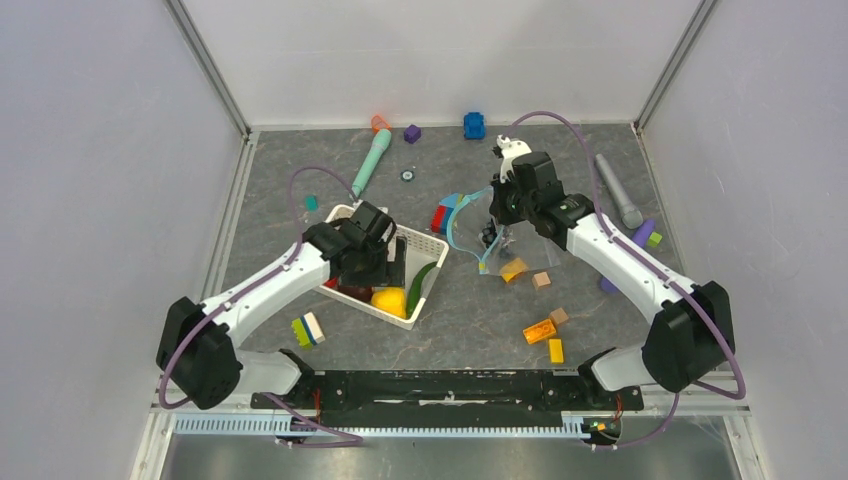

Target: Place the food in the zip-top bag and seal the zipper

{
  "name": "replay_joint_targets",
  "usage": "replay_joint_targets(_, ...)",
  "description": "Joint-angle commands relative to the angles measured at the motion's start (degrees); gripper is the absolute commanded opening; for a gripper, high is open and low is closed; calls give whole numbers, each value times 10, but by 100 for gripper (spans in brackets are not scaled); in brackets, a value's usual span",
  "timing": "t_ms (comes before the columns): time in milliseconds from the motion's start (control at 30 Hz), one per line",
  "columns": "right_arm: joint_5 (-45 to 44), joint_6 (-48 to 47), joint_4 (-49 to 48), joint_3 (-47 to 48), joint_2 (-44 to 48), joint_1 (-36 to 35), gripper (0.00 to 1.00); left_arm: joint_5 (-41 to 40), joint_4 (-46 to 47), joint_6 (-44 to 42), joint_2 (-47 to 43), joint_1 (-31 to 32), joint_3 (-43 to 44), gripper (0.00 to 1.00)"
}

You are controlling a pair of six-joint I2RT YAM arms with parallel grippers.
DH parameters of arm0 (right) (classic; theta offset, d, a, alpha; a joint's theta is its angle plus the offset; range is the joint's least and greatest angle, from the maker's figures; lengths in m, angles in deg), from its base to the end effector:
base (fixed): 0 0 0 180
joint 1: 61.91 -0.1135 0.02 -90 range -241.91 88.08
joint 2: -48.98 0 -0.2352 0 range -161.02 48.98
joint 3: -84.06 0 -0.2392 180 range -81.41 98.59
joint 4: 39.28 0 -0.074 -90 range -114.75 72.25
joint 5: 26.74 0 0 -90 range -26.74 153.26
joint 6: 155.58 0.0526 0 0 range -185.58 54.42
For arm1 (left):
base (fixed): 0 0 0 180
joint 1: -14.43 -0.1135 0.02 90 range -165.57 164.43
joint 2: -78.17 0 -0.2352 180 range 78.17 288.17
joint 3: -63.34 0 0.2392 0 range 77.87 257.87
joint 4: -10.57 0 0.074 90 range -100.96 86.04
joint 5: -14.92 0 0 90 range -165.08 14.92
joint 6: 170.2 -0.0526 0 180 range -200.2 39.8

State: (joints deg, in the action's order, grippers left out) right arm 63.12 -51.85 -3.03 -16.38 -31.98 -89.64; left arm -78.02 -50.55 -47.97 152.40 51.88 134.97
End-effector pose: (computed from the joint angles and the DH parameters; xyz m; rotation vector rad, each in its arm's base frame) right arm 0.2854 0.1499 0.2626 -0.2737 2.2401 0.3901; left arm 0.2009 -0.1505 0.2155 0.1076 2.7180 -0.3055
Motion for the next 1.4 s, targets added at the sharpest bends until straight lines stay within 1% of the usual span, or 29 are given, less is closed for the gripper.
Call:
replay_joint_targets(0, -9, -9, -5, 23, -6, 1, 0, 9, -15, 10, 25, 0, -18, 100)
replay_joint_targets(100, -9, -10, -5, 22, -8, 1, 0, 16, 0, 10, 46, 0, -24, 100)
replay_joint_targets(233, -9, -11, -4, 22, -9, 1, 0, 65, 40, 13, 66, 0, -38, 100)
replay_joint_targets(500, -15, -9, -4, 22, -7, 1, 0, 53, 50, 12, 105, 1, -47, 100)
replay_joint_targets(533, -15, -9, -3, 22, -7, 1, 0, 51, 52, 12, 107, 1, -46, 98)
replay_joint_targets(567, -15, -10, -3, 22, -7, 2, 0, 50, 54, 12, 108, 1, -45, 94)
replay_joint_targets(633, -15, -9, -4, 22, -7, 1, 0, 51, 57, 12, 106, 1, -44, 81)
replay_joint_targets(667, -15, -8, -3, 22, -7, 1, 0, 52, 58, 12, 103, 1, -43, 69)
replay_joint_targets(733, -15, -9, -3, 23, -6, 1, 0, 51, 59, 13, 96, 0, -42, 51)
replay_joint_targets(833, -14, -10, -3, 23, -3, 1, 0, 46, 59, 12, 80, 0, -38, 36)
replay_joint_targets(933, -13, -9, -3, 23, -2, 1, 0, 49, 55, 10, 60, 1, -31, 28)
replay_joint_targets(1033, -11, -11, -5, 22, 0, 2, 0, 34, 38, 6, 31, 1, -16, 23)
replay_joint_targets(1100, -3, -14, -10, 22, 3, 2, 0, 31, 36, -1, 7, 1, -8, 22)
replay_joint_targets(1167, -1, -14, -11, 21, 6, 1, 0, 11, 48, -7, -20, 1, -5, 19)
replay_joint_targets(1267, 19, -9, -11, 20, 8, 1, 0, 12, 109, -13, -55, 0, -6, 18)
replay_joint_targets(1333, 23, -5, -11, 23, 8, 2, 0, 26, 184, -14, -69, 0, -11, 18)
replay_joint_targets(1367, 28, -2, -10, 26, 7, 1, 0, 46, 233, -13, -72, 0, -12, 19)
